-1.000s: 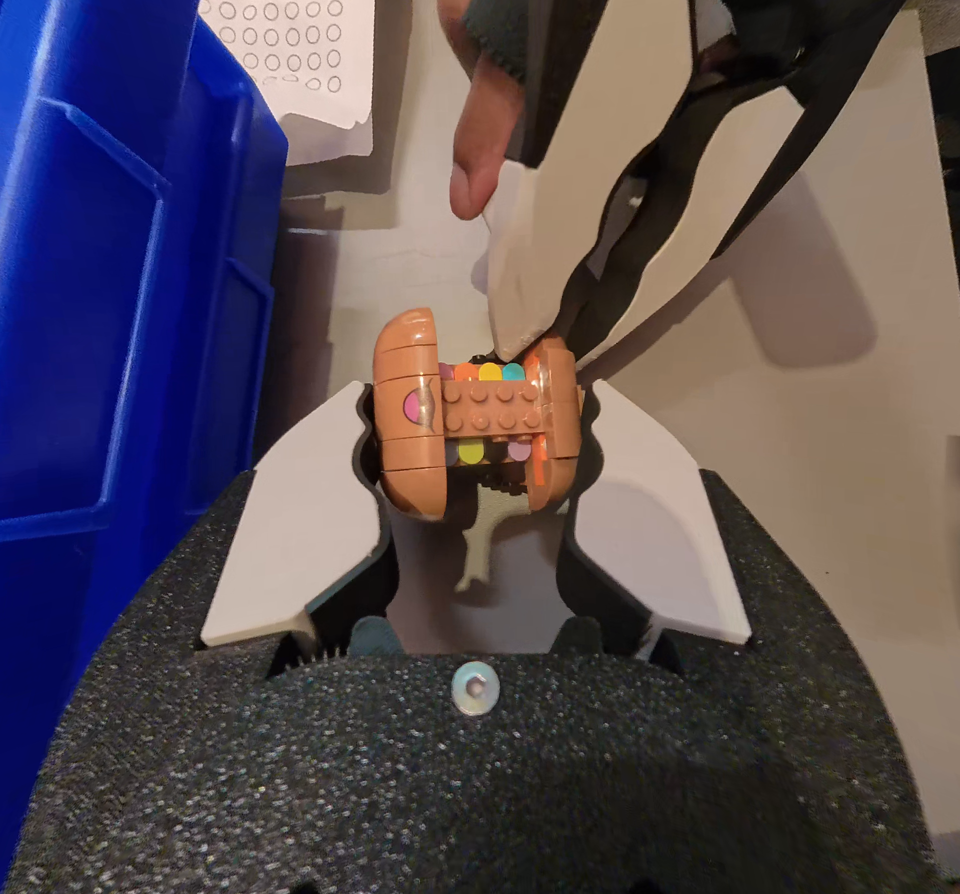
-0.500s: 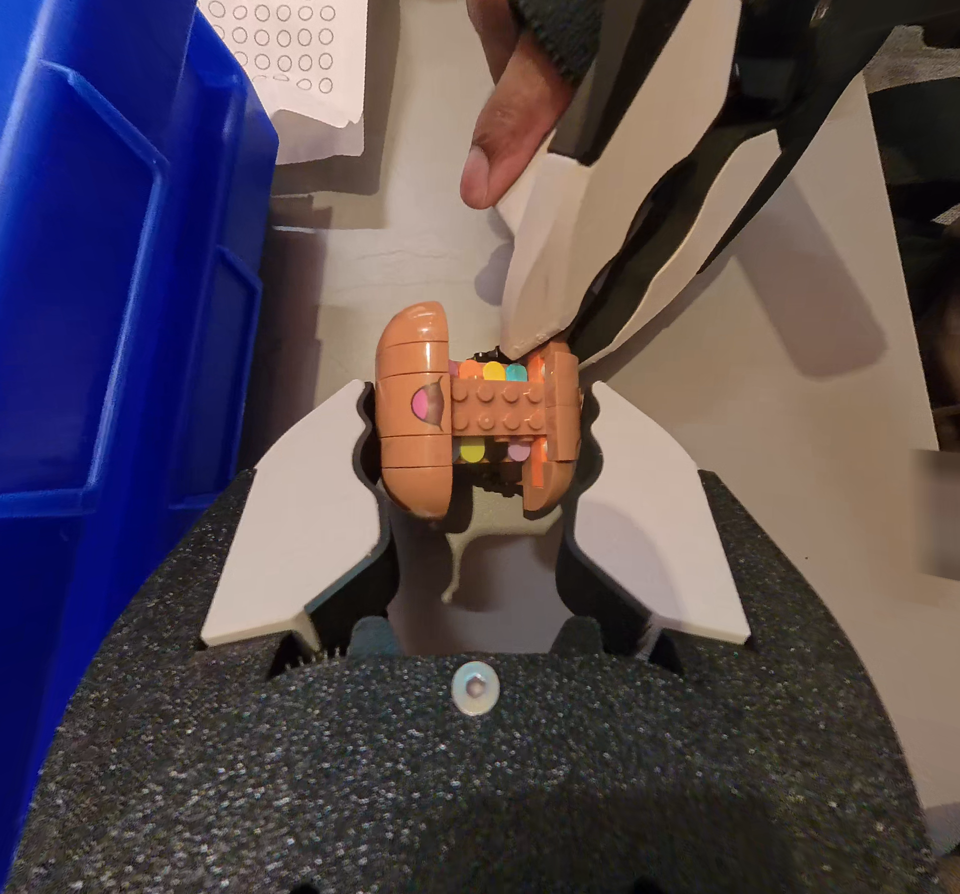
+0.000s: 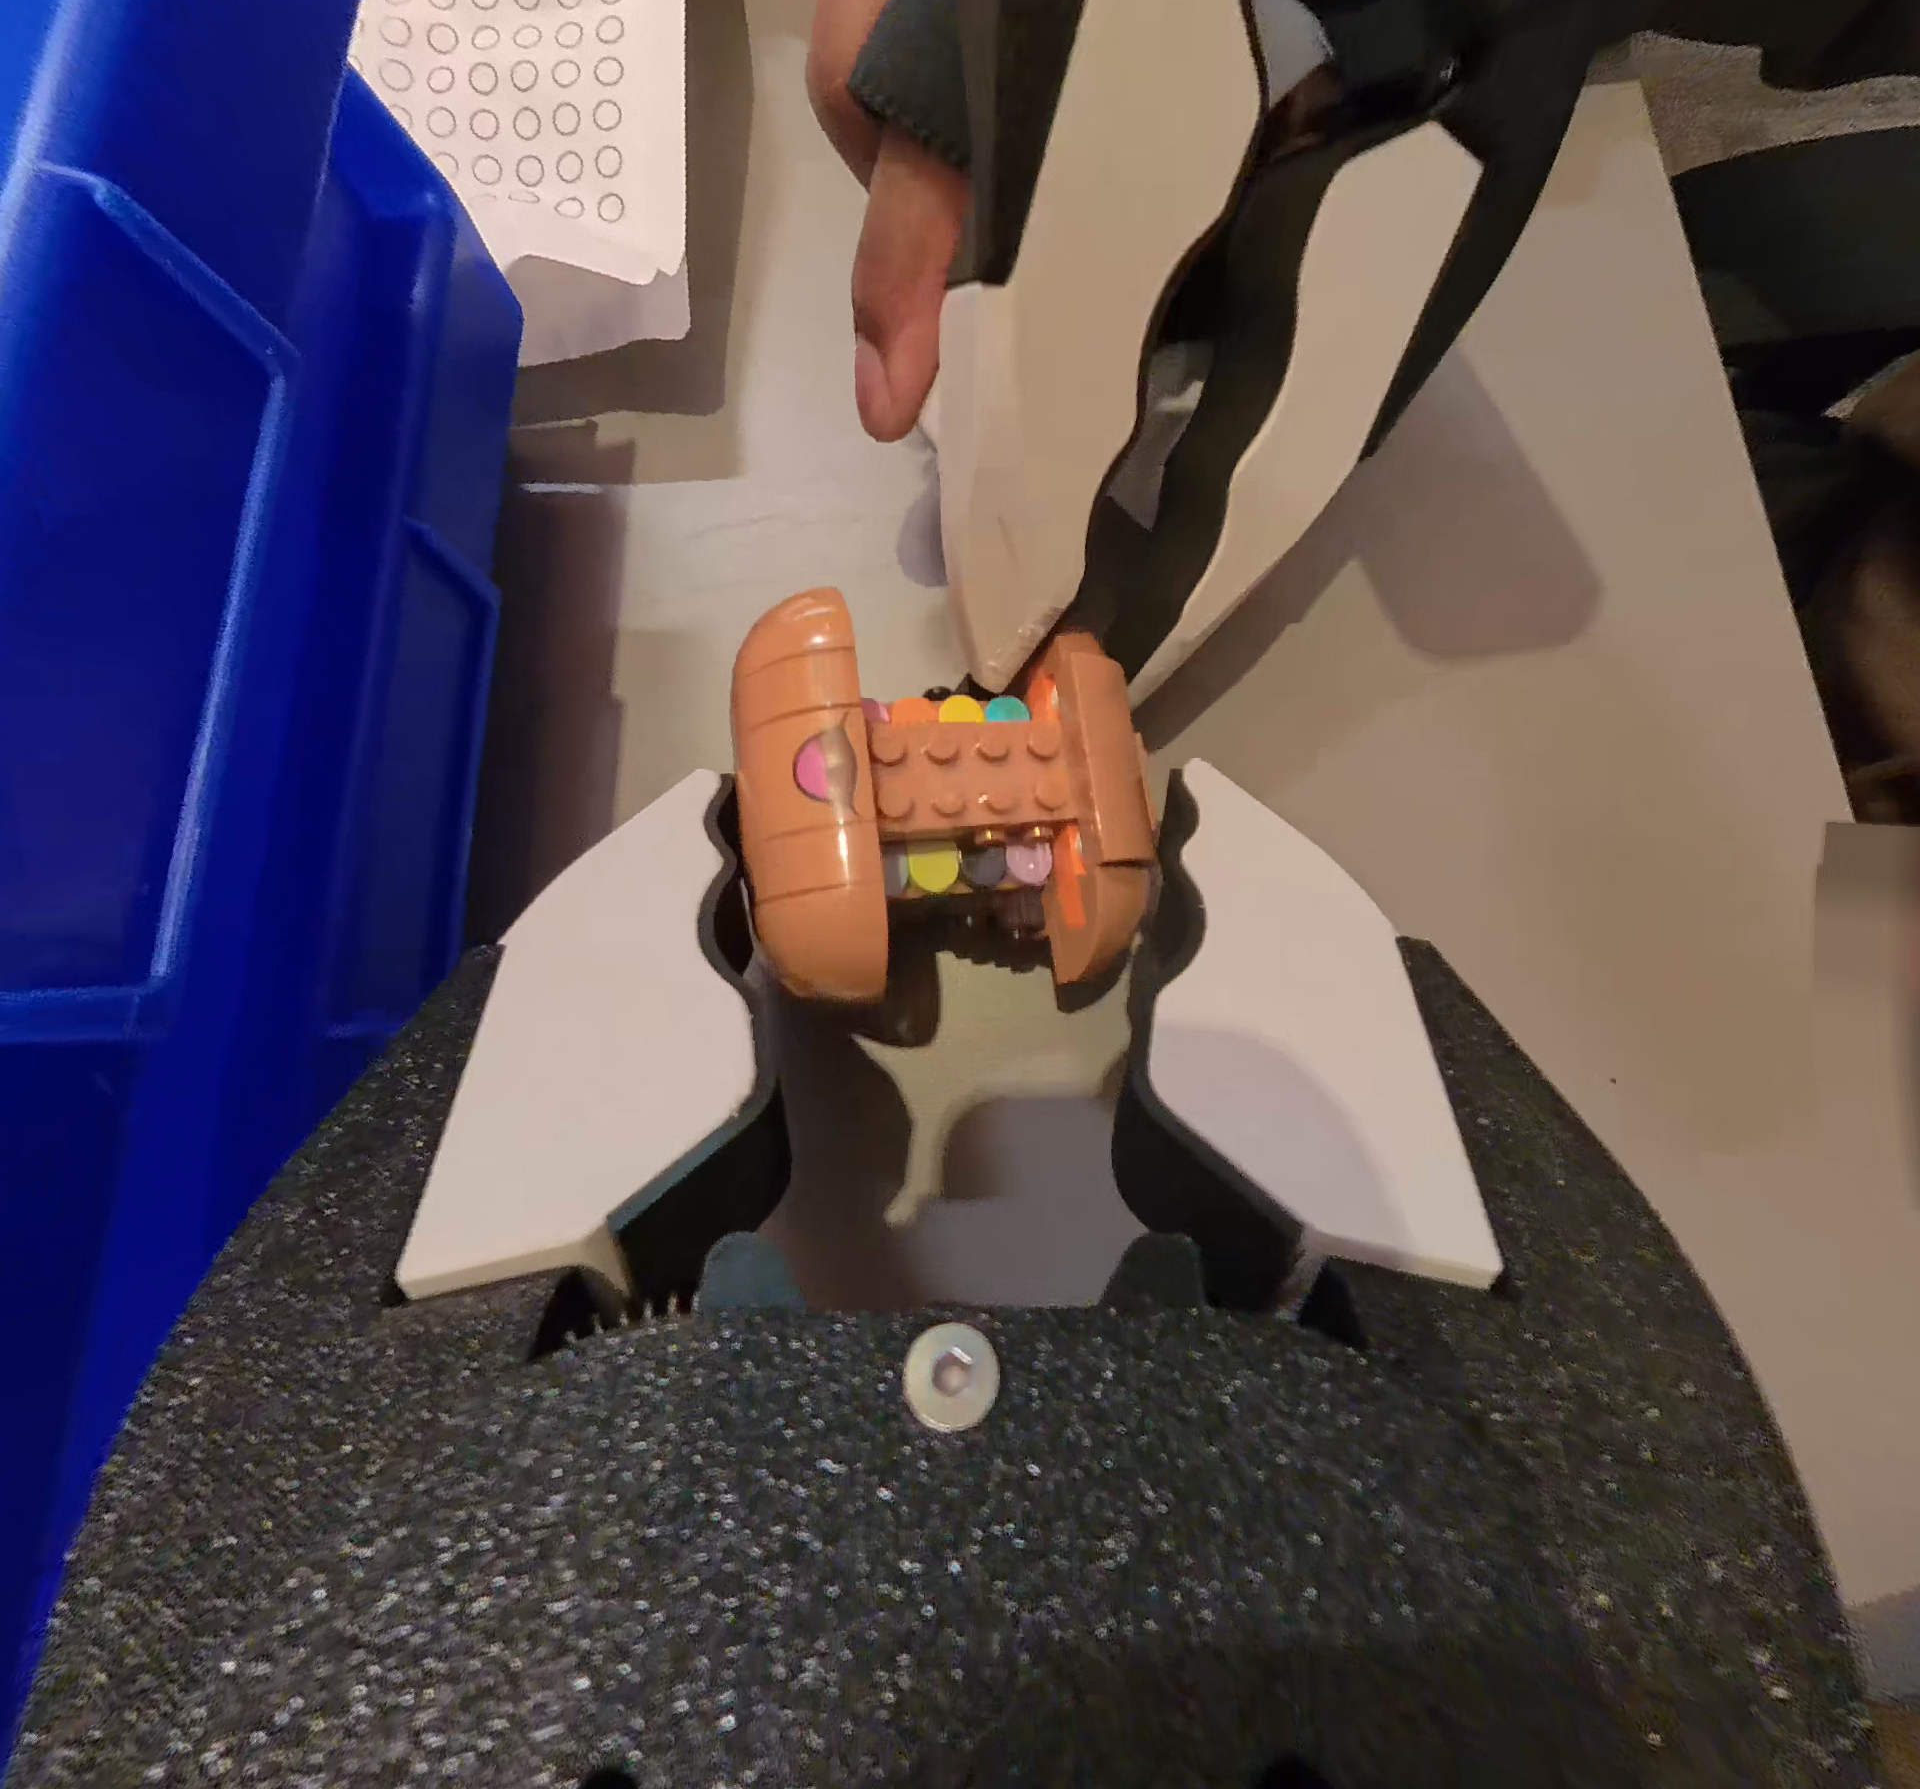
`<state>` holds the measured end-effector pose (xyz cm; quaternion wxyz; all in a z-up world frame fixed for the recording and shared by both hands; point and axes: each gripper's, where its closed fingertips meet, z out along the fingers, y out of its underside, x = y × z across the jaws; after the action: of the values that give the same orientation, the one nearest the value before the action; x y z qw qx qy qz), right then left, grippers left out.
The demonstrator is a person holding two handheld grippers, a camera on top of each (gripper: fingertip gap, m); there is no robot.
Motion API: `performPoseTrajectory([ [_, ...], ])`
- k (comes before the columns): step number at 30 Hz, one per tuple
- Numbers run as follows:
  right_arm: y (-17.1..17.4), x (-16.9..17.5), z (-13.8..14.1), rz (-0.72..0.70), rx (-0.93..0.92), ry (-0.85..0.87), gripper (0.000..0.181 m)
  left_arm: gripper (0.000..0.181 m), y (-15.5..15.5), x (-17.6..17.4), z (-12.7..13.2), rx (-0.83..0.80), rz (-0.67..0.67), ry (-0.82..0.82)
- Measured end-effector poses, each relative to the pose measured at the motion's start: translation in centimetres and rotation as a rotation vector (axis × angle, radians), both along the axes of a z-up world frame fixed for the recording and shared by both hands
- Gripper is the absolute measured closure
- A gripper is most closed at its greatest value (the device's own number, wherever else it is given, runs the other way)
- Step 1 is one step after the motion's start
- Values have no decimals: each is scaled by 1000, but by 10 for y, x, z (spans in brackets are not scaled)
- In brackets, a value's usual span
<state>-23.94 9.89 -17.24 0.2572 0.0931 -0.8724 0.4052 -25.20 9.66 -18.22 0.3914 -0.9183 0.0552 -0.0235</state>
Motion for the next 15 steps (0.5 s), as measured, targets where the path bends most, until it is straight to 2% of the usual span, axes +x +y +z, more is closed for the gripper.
performPoseTrajectory([
  [5, 3, 3, 3, 12, -35, -105, 161, 104, -4, 2, 9, 51, -32, 16],
  [11, 1, 5, 4, 29, -42, -117, 161, 95, 1, 7, 6, 29, -48, 56],
  [15, -1, 6, 4, 42, -54, -117, 161, 102, 3, 3, 3, 5, -23, 69],
])
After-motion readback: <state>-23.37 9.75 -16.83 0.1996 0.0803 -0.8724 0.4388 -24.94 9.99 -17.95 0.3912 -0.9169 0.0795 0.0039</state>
